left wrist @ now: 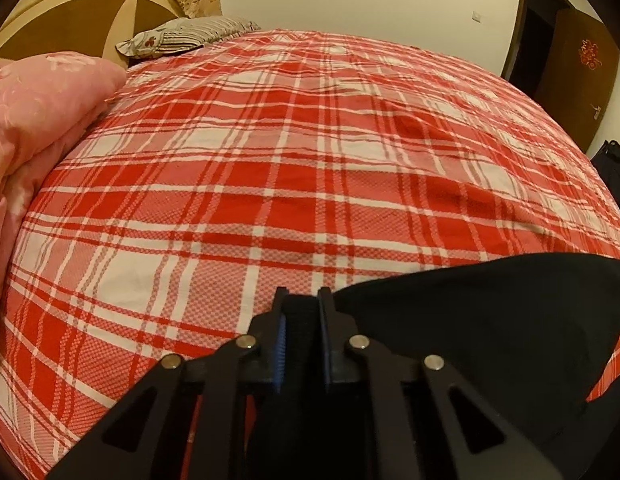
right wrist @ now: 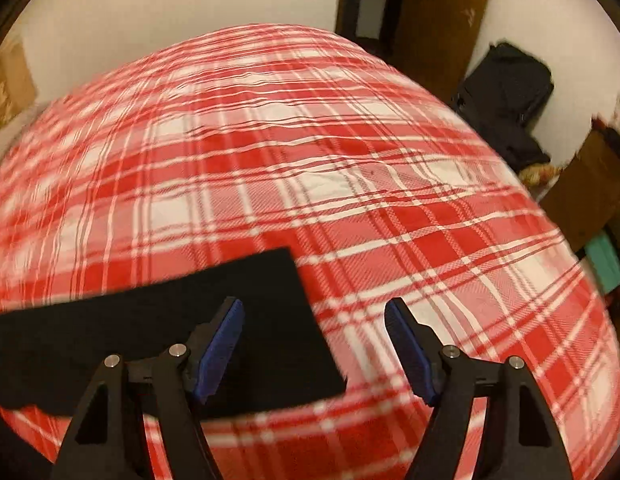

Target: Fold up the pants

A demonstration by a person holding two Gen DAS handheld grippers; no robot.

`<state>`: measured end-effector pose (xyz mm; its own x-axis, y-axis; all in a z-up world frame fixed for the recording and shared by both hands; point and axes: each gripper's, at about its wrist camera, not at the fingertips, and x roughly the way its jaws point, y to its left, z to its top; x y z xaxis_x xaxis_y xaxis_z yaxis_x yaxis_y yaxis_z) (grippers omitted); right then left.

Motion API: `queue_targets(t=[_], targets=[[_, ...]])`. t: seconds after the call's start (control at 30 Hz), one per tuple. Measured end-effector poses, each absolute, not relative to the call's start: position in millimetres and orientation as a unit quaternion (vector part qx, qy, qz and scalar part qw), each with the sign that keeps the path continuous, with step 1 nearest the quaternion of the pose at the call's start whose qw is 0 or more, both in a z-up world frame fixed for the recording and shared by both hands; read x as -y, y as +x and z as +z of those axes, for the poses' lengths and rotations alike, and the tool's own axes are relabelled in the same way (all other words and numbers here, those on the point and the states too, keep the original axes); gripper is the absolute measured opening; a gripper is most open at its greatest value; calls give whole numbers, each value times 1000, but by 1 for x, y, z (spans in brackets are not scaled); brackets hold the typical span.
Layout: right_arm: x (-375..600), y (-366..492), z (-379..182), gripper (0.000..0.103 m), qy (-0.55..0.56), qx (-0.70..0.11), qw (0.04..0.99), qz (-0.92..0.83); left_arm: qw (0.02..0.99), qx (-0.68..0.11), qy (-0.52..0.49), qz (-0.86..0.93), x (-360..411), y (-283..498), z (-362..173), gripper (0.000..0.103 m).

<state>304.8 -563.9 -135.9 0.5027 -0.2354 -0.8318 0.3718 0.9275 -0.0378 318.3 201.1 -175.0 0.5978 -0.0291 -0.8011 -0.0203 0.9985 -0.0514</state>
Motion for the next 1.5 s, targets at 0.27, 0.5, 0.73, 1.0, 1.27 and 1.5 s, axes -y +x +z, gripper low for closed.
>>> queue_targets(t=[0.27, 0.5, 0.73, 1.0, 1.27, 1.5], targets=[[583, 347, -166, 75, 124, -487, 852, -145, 893, -450, -18, 14, -199, 323, -176, 25], [580, 361, -185, 55, 144, -505, 843, -113, 888, -459, 1, 9, -195, 326, -175, 26], [575, 357, -174, 6, 139, -500, 850, -84, 897, -441, -20, -13, -199, 326, -170, 11], [548, 316, -126, 6, 91, -431, 896, -60, 914, -405, -13, -32, -194, 307, -140, 11], [536, 258, -85, 6, 55, -367, 928, -39, 925, -374, -21, -61, -196, 284, -118, 11], [547, 196, -68, 5, 61, -313, 947, -33, 936, -335, -66, -89, -212, 250, -107, 11]])
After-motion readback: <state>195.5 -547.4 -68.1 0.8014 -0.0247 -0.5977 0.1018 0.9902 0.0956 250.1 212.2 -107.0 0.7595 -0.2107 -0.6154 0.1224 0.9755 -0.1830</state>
